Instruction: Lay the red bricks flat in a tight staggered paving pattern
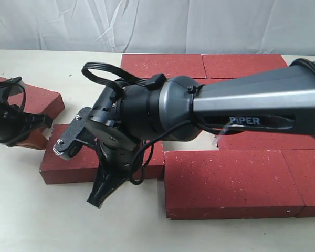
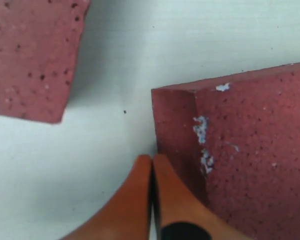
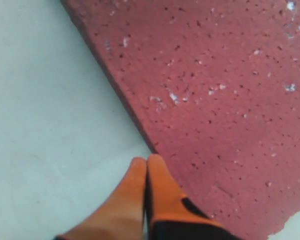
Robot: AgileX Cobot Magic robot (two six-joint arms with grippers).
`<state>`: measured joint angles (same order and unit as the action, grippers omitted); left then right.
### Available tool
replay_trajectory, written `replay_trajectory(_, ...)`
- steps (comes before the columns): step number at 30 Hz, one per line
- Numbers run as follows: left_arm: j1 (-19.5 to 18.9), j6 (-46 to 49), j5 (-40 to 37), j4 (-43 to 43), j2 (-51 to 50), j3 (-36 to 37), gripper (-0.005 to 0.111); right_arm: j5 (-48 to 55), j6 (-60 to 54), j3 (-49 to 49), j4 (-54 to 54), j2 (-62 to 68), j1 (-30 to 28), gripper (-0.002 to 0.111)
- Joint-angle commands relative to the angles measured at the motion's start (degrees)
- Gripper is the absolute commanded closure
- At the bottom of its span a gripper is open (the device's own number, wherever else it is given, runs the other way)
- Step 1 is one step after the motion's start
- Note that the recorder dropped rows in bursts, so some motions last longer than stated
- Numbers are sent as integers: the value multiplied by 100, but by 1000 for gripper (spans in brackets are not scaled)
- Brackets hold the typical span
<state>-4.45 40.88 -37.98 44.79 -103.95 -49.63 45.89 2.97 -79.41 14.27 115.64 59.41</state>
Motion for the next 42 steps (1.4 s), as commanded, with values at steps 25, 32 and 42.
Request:
replay_trajectory(25,0,-253,159,-287,14,-16,107,-642,592,-31,829,-9,-7,109)
replay_trajectory(32,0,-321,212,-443,14,-49,107,-686,627,-31,433,-94,6,109)
replay_trajectory(42,226,-2065,-233,-2083,14,-529,107,-718,-743,-31,-946,-270,123,109)
